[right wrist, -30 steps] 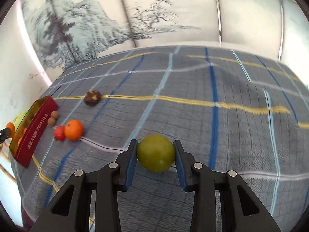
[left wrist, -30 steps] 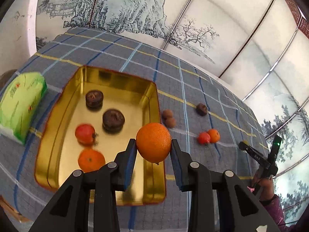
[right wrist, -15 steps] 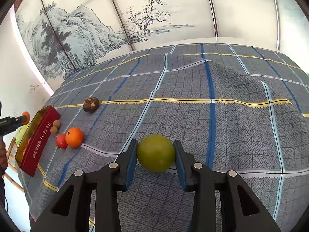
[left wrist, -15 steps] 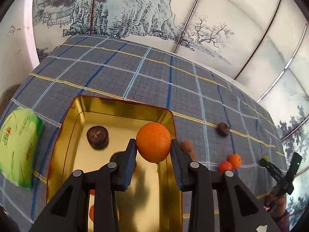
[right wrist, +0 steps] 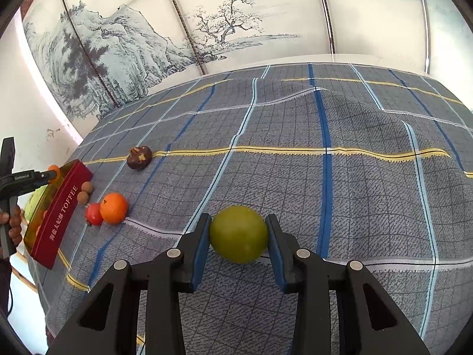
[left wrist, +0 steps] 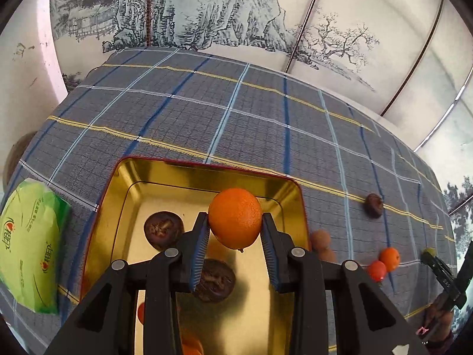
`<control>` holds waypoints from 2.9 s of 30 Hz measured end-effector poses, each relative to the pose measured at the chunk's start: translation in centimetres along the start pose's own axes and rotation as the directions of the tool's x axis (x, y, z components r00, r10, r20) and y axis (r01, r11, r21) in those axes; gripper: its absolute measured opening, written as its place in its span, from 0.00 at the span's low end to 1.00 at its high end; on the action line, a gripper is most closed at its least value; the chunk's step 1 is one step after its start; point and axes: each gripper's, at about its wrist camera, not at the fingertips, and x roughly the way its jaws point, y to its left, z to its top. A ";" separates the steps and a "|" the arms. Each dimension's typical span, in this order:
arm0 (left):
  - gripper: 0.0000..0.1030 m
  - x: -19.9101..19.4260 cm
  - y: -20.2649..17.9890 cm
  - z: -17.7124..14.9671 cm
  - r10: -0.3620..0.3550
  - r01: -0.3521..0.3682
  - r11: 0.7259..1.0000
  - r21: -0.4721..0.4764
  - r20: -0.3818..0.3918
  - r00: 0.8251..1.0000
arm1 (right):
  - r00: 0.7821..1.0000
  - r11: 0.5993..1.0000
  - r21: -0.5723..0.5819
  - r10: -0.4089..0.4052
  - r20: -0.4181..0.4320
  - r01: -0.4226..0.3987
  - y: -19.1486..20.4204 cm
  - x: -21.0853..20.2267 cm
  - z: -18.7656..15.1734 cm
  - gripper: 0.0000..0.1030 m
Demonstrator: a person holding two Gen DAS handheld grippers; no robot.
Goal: Organize fruits
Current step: 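Lower the mandarin into the gold tray and open the left gripper, then carry the green citrus with the right gripper into the tray and release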
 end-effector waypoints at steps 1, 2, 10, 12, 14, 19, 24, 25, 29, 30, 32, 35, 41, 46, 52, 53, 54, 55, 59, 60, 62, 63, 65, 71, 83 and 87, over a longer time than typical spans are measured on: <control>0.30 0.3 0.1 0.1 0.008 -0.008 1.000 0.002 -0.003 1.000 | 1.000 1.000 0.000 0.000 -0.001 0.000 0.0 0.1 0.1 0.37; 0.30 0.4 0.1 0.1 0.012 -0.012 1.000 0.002 -0.005 1.000 | 1.000 1.000 0.001 0.000 -0.002 0.000 -0.1 0.1 0.0 0.37; 0.30 1.6 0.4 -0.1 0.036 -0.036 0.999 0.012 -0.025 0.999 | 1.000 1.000 0.000 -0.002 -0.017 0.002 0.0 0.4 0.1 0.37; 0.30 1.8 0.5 -0.1 0.038 -0.038 0.999 0.009 -0.028 0.999 | 1.000 1.000 0.000 -0.003 -0.018 0.003 0.0 0.5 0.1 0.37; 0.30 1.9 0.5 -0.1 0.041 -0.041 0.999 0.006 -0.031 0.999 | 1.000 1.000 0.000 -0.004 -0.019 0.004 0.0 0.5 0.1 0.37; 0.31 2.0 0.5 -0.1 0.044 -0.044 0.999 0.006 -0.033 0.998 | 1.000 1.000 0.000 -0.003 -0.020 0.003 -0.1 0.5 0.1 0.37; 0.29 1.6 0.5 0.1 0.051 -0.051 0.999 0.008 -0.016 0.999 | 1.000 1.000 -0.001 -0.004 -0.021 0.004 0.0 0.5 0.1 0.37; 0.29 1.6 0.5 0.1 0.053 -0.053 0.999 0.008 -0.012 0.999 | 1.000 1.000 -0.001 -0.004 -0.021 0.004 -0.1 0.6 0.1 0.37; 0.31 0.9 0.2 -0.1 0.070 -0.070 0.997 0.017 0.007 0.998 | 1.000 1.000 0.000 -0.004 -0.021 0.004 -0.1 0.6 0.1 0.37; 0.33 0.6 0.0 -0.3 0.074 -0.074 0.997 0.022 0.013 0.997 | 1.000 1.000 0.000 -0.004 -0.021 0.004 -0.1 0.6 0.1 0.37; 0.37 -0.1 -0.5 -0.7 0.086 -0.087 0.995 0.037 0.030 0.996 | 1.000 1.000 -0.001 -0.005 -0.022 0.005 -0.1 0.6 0.1 0.37; 0.47 -1.4 -1.3 -1.7 0.108 -0.112 0.992 0.053 0.063 0.992 | 1.000 1.000 -0.001 -0.006 -0.022 0.006 -0.2 0.6 0.1 0.37; 0.65 -5.1 -2.6 -4.0 0.146 -0.153 0.988 0.036 0.159 0.976 | 1.000 1.000 -0.002 -0.010 -0.023 0.010 -0.3 0.8 0.0 0.37; 0.72 -8.5 -3.8 -6.5 0.159 -0.170 0.985 0.028 0.229 0.960 | 1.000 1.000 -0.005 -0.019 -0.024 0.019 -0.3 0.8 -0.1 0.37; 0.80 -11.7 -5.3 -9.0 0.171 -0.196 0.979 0.061 0.287 0.943 | 0.998 0.998 -0.034 -0.055 -0.023 0.054 0.3 0.6 -0.1 0.37; 0.82 -12.2 -5.5 -9.4 0.172 -0.201 0.977 0.068 0.298 0.939 | 0.998 0.997 -0.041 -0.063 -0.021 0.062 0.5 0.5 -0.2 0.37; 0.84 -12.8 -5.7 -9.9 0.172 -0.204 0.976 0.075 0.309 0.935 | 0.998 0.997 -0.044 -0.064 -0.022 0.063 0.7 0.3 -0.4 0.37; 0.84 -13.3 -5.8 -10.3 0.173 -0.208 0.975 0.079 0.319 0.932 | 0.998 0.997 -0.043 -0.060 -0.024 0.058 1.0 0.1 -0.7 0.37; 0.86 -14.7 -6.2 -11.6 0.169 -0.211 0.974 0.089 0.338 0.926 | 0.999 0.998 -0.051 -0.045 -0.017 0.044 2.0 -1.0 -1.3 0.37; 0.87 -15.1 -6.2 -12.0 0.170 -0.211 0.974 0.087 0.343 0.924 | 0.999 0.998 -0.053 -0.037 -0.011 0.037 2.4 -1.6 -1.4 0.37; 0.88 -15.7 -6.1 -12.7 0.164 -0.206 0.975 0.086 0.348 0.923 | 1.000 0.998 -0.063 -0.018 0.005 0.018 3.5 -2.9 -1.5 0.37; 0.88 -16.0 -6.1 -13.1 0.162 -0.203 0.975 0.084 0.351 0.922 | 1.000 0.997 -0.070 -0.009 0.011 0.009 4.0 -3.4 -1.5 0.37; 0.89 -16.6 -6.0 -13.9 0.165 -0.207 0.975 0.080 0.360 0.918 | 1.000 0.995 -0.095 0.014 0.025 -0.011 5.4 -4.6 -1.5 0.37; 0.90 -18.1 -5.4 -16.2 0.176 -0.218 0.973 0.073 0.374 0.910 | 0.993 0.975 -0.199 0.107 0.054 -0.094 11.7 -8.2 -1.9 0.37; 0.93 -18.9 -4.4 -18.2 0.215 -0.252 0.966 0.052 0.380 0.900 | 0.929 0.864 -0.357 0.367 -0.037 -0.356 24.6 -10.2 -2.5 0.37; 0.93 -18.9 -4.0 -18.7 0.217 -0.252 0.967 0.046 0.370 0.903 | 0.912 0.825 -0.399 0.402 -0.082 -0.399 27.8 -9.6 -2.9 0.37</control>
